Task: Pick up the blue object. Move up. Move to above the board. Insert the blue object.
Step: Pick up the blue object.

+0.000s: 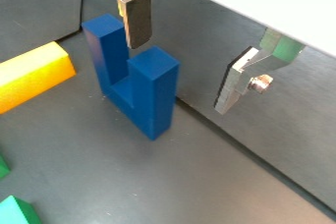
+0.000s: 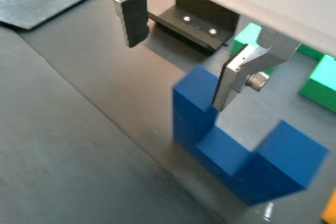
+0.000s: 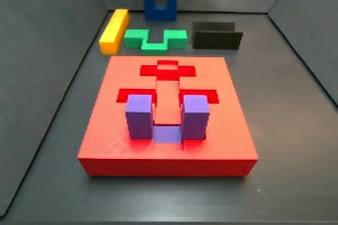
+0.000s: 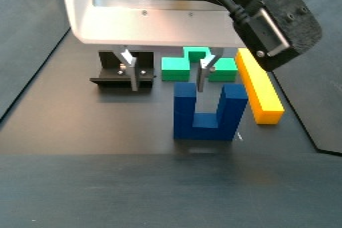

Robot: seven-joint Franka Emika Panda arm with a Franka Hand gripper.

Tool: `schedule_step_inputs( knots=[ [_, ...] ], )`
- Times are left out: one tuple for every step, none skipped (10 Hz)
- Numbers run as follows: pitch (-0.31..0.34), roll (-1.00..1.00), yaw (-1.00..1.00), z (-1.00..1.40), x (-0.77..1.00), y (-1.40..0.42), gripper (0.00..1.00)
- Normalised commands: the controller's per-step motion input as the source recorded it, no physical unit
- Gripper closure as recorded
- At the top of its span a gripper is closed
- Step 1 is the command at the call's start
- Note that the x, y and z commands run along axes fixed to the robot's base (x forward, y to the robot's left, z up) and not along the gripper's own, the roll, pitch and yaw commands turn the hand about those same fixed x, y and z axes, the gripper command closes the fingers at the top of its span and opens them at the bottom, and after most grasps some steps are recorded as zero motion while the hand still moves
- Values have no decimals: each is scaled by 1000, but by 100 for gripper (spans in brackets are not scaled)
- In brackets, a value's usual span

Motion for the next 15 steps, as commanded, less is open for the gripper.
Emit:
schedule_step_inputs(
  knots=[
    [-7,69,-163,-9,-451,-11,0],
    [-27,47,-186,-6,-346,0,0],
    [-3,60,-14,-80,0,0,0],
    [0,51,0,-106,169,131,0],
    [4,6,29,-63,337,177,0],
    [20,0,14,-43,374,186,0],
    [3,27,0,-97,277,134,0],
    [0,96,0,-191,77,29,0],
    [0,114,0,-149,0,0,0],
    [0,37,-77,0,-269,-60,0],
    [0,24,-57,0,-123,-114,0],
    [0,64,0,-23,97,-140,0],
    [0,73,0,-77,129,-46,0],
    [0,103,0,-120,0,0,0],
    [0,93,0,-140,0,74,0]
  ],
)
